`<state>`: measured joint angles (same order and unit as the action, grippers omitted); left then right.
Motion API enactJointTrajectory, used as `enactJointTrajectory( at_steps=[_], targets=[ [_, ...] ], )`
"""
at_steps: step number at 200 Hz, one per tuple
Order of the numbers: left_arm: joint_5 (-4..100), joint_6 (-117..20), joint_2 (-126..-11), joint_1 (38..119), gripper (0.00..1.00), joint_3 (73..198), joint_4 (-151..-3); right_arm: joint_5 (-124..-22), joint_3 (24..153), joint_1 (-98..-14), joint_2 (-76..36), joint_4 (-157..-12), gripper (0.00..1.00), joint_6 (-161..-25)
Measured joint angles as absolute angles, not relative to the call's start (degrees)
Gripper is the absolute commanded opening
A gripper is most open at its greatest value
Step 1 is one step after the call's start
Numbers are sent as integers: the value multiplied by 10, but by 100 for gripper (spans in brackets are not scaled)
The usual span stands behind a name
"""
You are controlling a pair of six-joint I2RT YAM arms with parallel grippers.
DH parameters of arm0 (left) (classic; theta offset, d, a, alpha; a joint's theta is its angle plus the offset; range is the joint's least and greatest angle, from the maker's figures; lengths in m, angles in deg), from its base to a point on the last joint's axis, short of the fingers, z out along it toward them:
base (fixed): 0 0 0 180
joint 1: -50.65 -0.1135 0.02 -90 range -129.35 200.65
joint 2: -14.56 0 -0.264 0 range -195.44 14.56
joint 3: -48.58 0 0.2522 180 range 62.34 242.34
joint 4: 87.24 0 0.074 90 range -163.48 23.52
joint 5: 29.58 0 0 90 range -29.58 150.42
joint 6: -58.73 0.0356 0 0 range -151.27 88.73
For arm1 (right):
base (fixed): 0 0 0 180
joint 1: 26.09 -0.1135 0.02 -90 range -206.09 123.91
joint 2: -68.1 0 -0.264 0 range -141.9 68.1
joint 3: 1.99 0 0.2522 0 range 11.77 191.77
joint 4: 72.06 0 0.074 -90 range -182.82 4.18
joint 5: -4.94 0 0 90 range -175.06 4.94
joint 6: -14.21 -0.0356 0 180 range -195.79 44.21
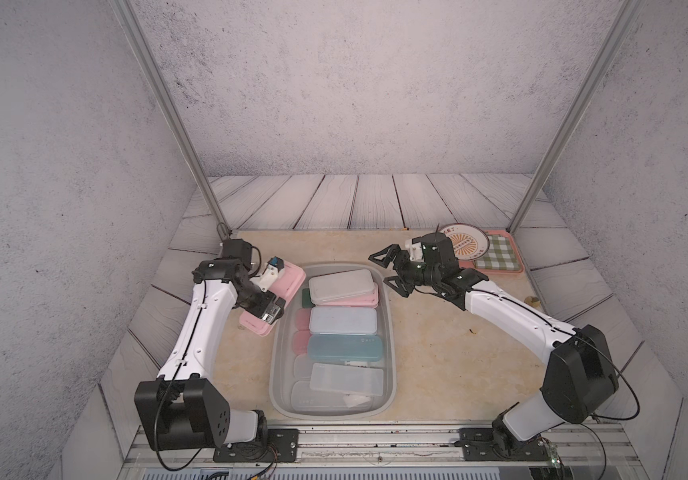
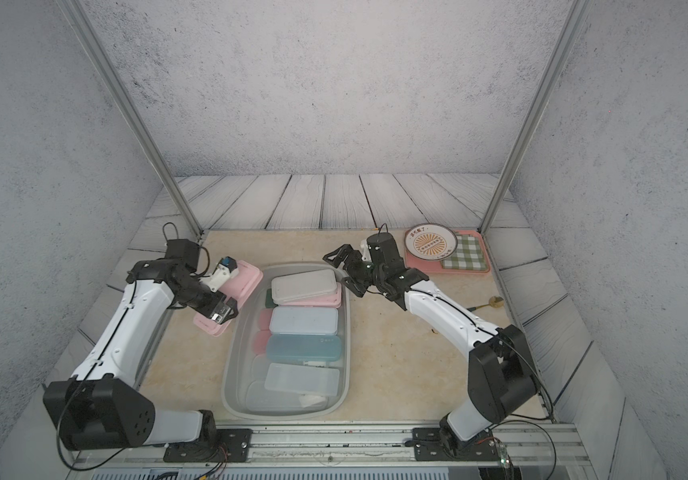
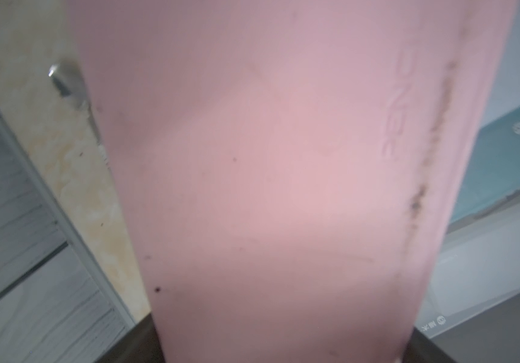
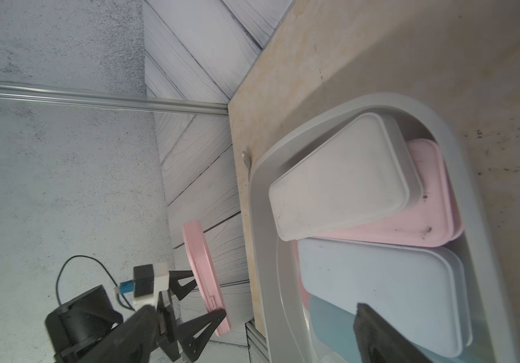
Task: Put the pencil case into the storage box
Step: Pick up the pencil case from the center of the board, then place the pencil case at the storage box.
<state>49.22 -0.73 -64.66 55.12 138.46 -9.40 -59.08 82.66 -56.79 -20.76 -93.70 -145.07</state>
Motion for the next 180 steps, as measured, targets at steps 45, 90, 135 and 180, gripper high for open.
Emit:
enactJointTrajectory(
  at_steps=[45, 90, 135, 180],
  targets=[
    [497, 31, -701, 710, 88, 1393, -118, -554, 796, -527, -146, -986, 99, -1364],
    [455, 125, -716, 747, 87, 1345, -228, -418, 753, -486, -96, -1012, 90, -1262],
    [406, 210, -721, 764, 88, 1312, -302, -334, 803, -493, -173, -1065, 83, -1190],
    [396, 241, -744, 765, 88, 1312, -330, -311, 840, -508, -272, -1079, 69, -1170]
  ],
)
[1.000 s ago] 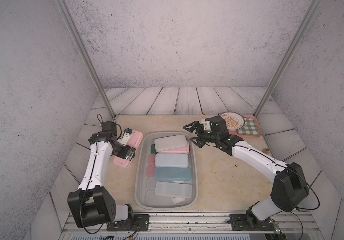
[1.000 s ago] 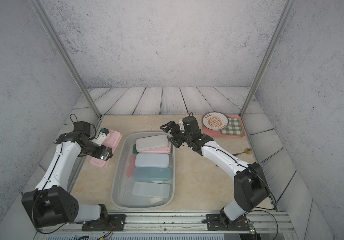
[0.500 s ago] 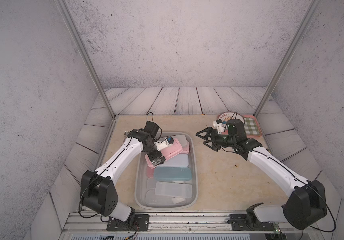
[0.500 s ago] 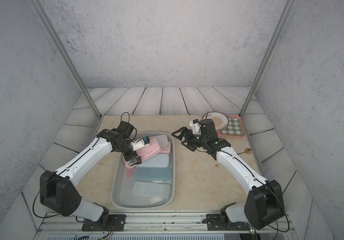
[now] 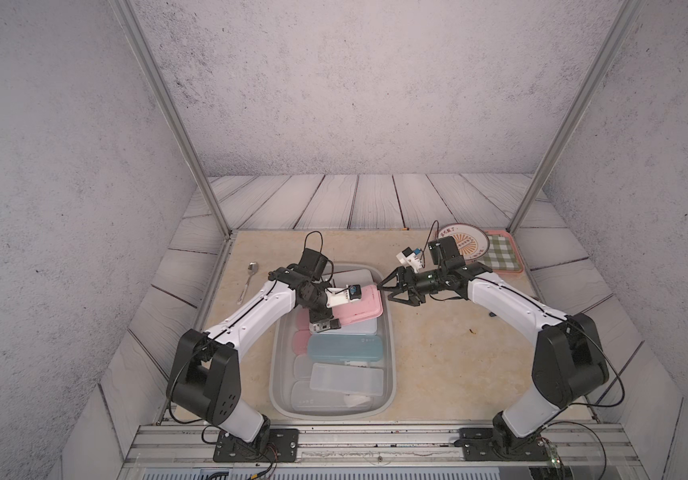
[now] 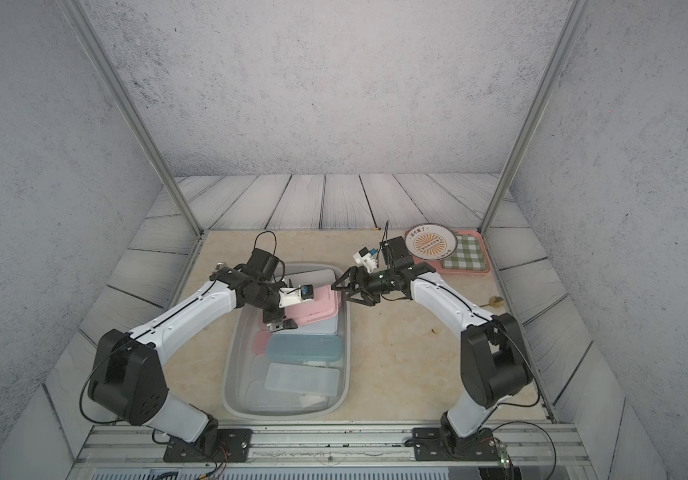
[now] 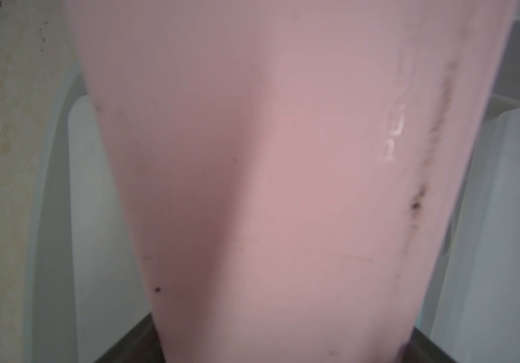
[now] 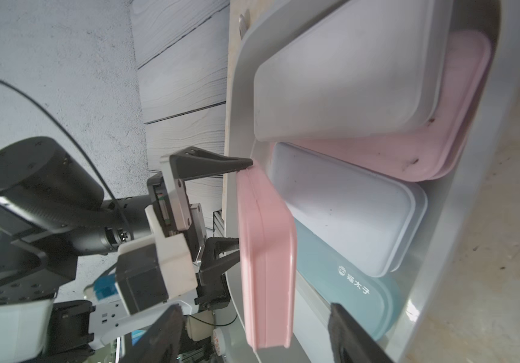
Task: Put the pencil case into the storage box
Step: Place the pencil case at the storage box.
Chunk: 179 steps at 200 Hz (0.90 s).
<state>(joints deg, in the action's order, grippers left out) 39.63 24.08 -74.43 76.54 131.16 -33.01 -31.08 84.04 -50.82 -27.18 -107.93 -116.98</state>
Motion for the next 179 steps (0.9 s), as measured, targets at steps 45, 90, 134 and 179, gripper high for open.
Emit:
enactJointTrajectory(
  at_steps=[45, 90, 134, 179],
  targets=[
    [395, 245, -744, 765, 88, 1312, -336, -294, 843, -523, -289, -1074, 58, -1173],
    [396, 238, -738, 765, 88, 1289, -367, -279, 844, -531, -308, -1053, 52, -1182],
    [389, 231, -724, 765, 89, 1283, -382, -270, 846, -543, -327, -1032, 49, -1193],
    [383, 225, -718, 765, 100, 1283, -392, -268, 862, -556, -341, -1018, 37, -1202]
  ],
)
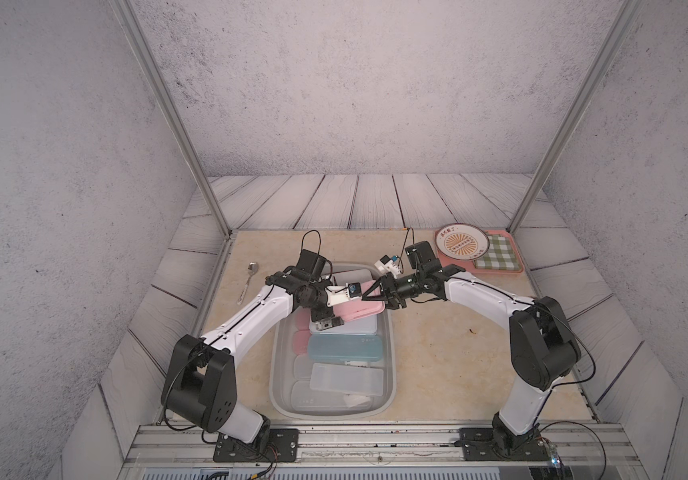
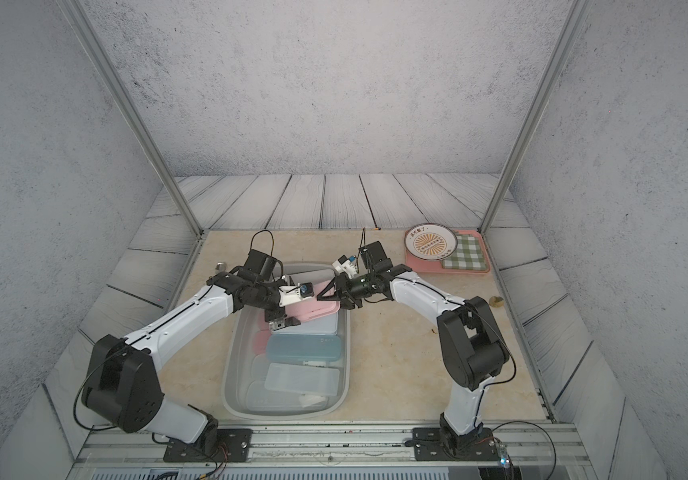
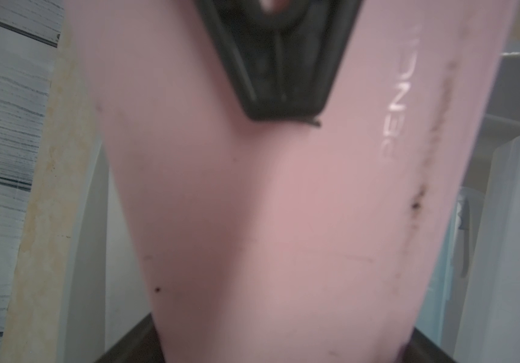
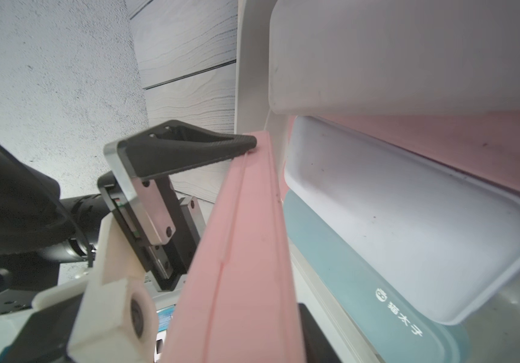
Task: Put the pencil case into the storage box
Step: Place the pencil case at the storage box.
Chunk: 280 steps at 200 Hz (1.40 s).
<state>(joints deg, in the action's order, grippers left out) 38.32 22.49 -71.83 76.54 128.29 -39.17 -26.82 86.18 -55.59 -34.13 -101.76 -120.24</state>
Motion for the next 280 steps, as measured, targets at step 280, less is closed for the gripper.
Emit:
enactJointTrajectory(
  at_steps=[280],
  targets=[
    [402, -273, -541, 551, 96, 1203, -301, -374, 823, -600, -368, -874, 27, -1323]
  ],
)
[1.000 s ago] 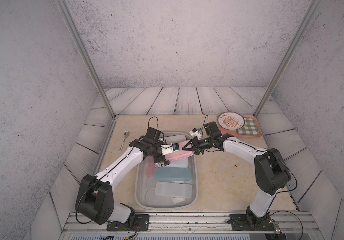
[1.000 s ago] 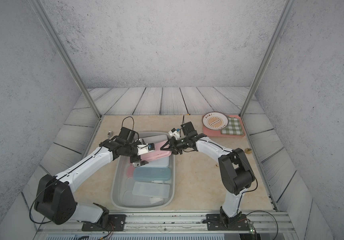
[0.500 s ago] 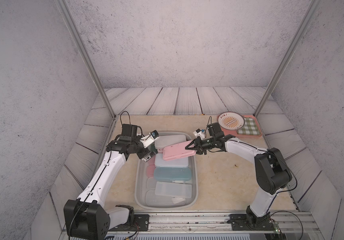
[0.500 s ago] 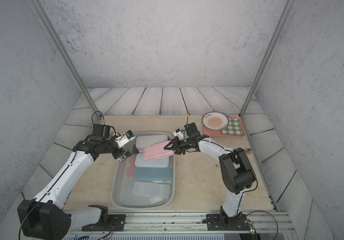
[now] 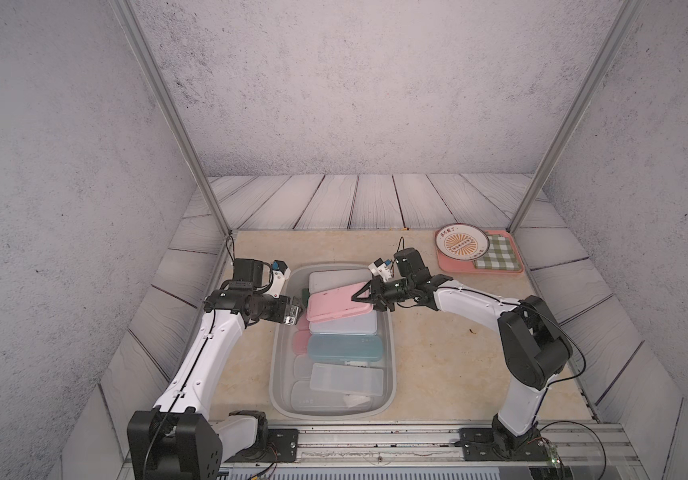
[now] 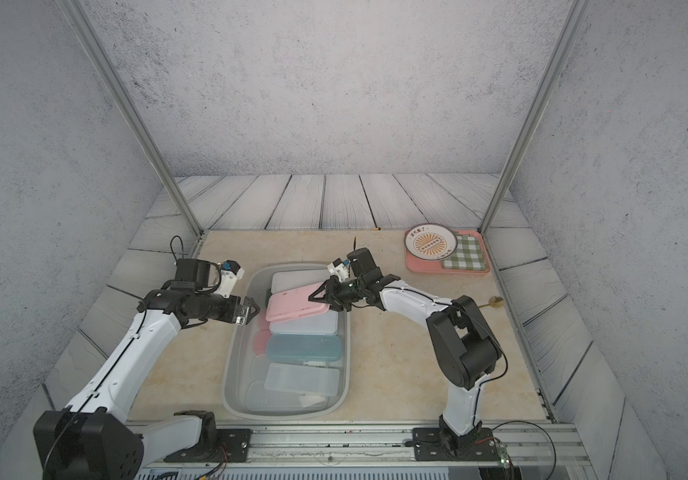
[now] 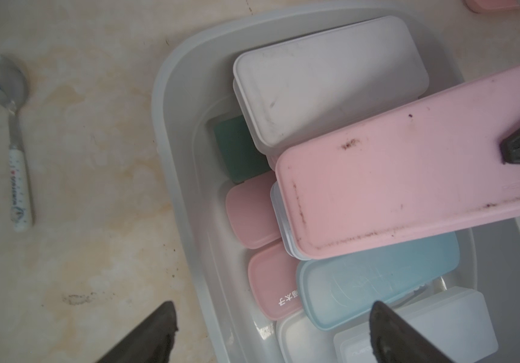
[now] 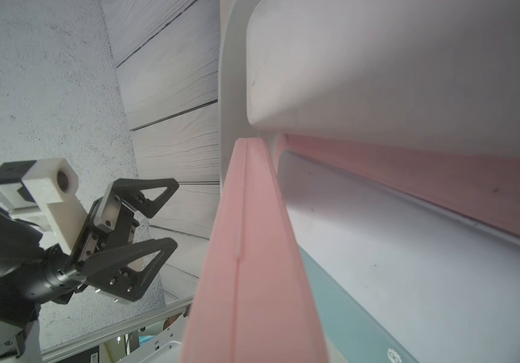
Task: Put the pencil case into the storage box
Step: Place the pencil case at the storage box.
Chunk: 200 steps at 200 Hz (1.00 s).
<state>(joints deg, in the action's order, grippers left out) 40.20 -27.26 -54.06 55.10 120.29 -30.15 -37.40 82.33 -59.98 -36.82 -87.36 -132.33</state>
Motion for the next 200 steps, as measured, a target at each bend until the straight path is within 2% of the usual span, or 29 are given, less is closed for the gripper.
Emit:
enactJointTrajectory(
  at_steps=[24, 57, 78, 114, 172, 200],
  targets=[
    [396, -294, -541, 549, 95, 1191, -303, -374, 823, -599, -378, -876, 33, -1316],
    [388, -305, -549, 549, 94, 1190, -302, -393, 821, -599, -378, -910, 55, -1290],
    [381, -307, -570, 549, 94, 1196, -293, -412, 821, -598, -378, -945, 64, -1273],
    [374, -313, -581, 549, 93, 1200, -286, -442, 818, -596, -371, -982, 70, -1252],
    [371, -320, -581, 549, 93, 1203, -282, -510, 829, -593, -312, -1060, 73, -1216],
    [370, -336, -581, 540, 100, 1218, -269, -564, 836, -590, -255, -1109, 75, -1197]
  ],
)
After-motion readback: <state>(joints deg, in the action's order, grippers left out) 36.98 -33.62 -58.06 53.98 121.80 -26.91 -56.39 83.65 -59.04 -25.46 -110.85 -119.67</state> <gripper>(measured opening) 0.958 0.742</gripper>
